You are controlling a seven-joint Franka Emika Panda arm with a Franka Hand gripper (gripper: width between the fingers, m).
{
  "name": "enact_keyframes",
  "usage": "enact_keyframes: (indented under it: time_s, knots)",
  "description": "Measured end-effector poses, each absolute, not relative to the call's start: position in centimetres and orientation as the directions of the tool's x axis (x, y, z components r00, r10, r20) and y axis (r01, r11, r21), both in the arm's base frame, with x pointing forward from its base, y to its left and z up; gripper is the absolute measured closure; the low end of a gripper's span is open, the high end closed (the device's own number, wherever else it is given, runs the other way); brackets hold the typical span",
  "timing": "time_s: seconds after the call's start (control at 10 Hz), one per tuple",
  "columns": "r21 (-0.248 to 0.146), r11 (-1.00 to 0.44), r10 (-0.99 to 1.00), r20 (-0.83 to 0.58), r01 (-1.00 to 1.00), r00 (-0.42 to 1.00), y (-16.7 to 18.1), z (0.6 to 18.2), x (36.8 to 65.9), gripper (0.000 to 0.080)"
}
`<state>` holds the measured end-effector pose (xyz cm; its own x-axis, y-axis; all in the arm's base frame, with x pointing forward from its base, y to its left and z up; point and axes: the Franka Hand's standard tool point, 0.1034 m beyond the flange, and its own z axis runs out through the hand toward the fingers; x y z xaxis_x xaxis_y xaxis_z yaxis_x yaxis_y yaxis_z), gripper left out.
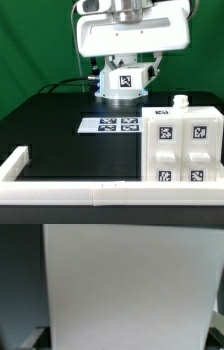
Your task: Assemble cabinet
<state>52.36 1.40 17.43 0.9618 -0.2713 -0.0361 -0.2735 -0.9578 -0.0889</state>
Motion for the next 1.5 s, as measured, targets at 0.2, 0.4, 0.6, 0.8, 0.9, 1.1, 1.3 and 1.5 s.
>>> enact_keyframes:
  time_s: [0.2,0.4,0.6,0.8,0.9,1.1,1.3,1.5]
  knots:
    - [-0.090,-0.961,-0.261,-0.031,-0.262,0.965,1.3,17.2,52.4,0.0239]
    - [-0.089,-0.961,-0.261,-0.032,-0.263,0.965,1.3,17.1,52.4,0.0239]
    - [-0.093,-0.969,-0.227,-0.017,-0.227,0.974,2.1,17.7,53.0,0.0239]
    - [-0.068,-0.990,-0.125,0.019,-0.124,0.992,4.3,18.4,55.4,0.0239]
    - [-0.056,-0.997,-0.045,-0.003,-0.046,0.999,4.7,18.2,56.0,0.0239]
    - [-0.063,-0.997,-0.040,-0.034,-0.042,0.999,4.6,17.6,56.7,0.0239]
    - [-0.063,-0.997,-0.039,-0.036,-0.041,0.999,4.6,17.5,56.6,0.0239]
    - [-0.062,-0.998,-0.014,-0.033,-0.016,0.999,4.9,17.4,57.0,0.0239]
